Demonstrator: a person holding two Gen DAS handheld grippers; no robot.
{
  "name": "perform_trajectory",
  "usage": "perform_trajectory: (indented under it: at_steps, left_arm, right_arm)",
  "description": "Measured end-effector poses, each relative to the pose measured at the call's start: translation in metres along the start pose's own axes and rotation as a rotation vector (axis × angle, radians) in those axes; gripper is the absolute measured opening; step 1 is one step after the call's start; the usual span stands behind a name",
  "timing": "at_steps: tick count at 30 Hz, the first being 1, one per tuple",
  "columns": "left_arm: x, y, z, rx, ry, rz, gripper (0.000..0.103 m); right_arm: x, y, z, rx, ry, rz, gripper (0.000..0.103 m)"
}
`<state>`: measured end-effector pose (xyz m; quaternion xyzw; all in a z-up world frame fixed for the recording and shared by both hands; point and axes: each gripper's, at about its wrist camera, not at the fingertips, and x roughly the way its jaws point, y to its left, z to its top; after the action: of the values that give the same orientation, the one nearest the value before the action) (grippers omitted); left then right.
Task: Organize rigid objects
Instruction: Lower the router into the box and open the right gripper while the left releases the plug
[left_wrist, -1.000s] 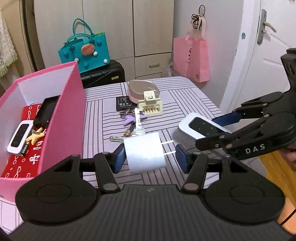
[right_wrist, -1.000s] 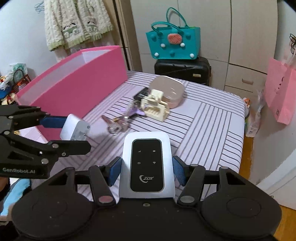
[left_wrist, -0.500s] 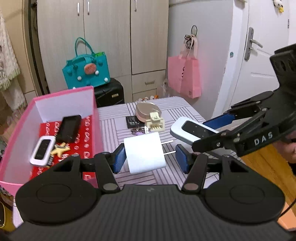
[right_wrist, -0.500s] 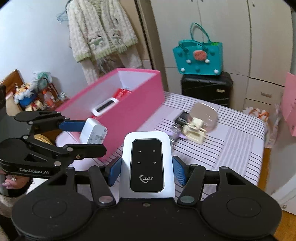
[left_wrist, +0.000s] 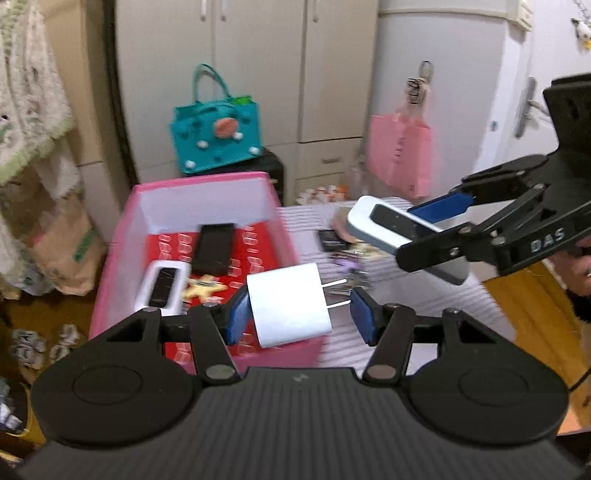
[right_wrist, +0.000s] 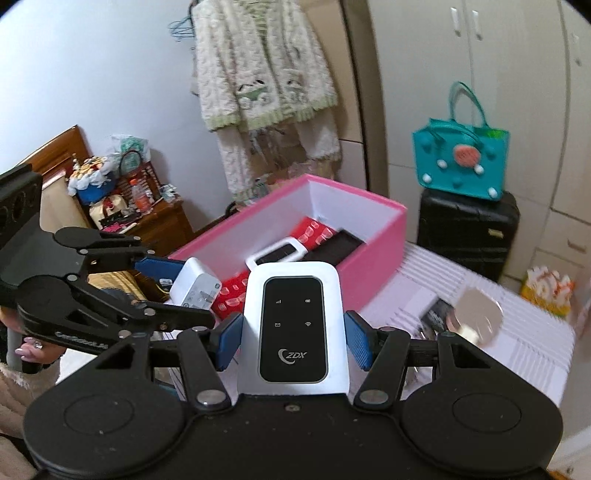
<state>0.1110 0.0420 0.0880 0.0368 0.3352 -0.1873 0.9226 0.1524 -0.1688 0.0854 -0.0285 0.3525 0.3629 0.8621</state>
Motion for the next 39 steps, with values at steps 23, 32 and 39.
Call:
perform_trajectory:
  at_steps: [23, 32, 39]
  left_arm:
    - [0.141, 0.092, 0.003, -0.078, 0.322, 0.025, 0.056]
    - [0.146, 0.112, 0.004, -0.092, 0.418, -0.028, 0.060]
    - [0.111, 0.113, 0.004, -0.058, 0.331, -0.033, 0.060]
  right_arm:
    - [0.167, 0.004, 0.080, -0.130, 0.233, -0.015, 0.065]
    - [0.198, 0.008, 0.072, -0.200, 0.321, -0.015, 0.065]
    - [0.197, 0.020, 0.063, -0.323, 0.381, -0.059, 0.065]
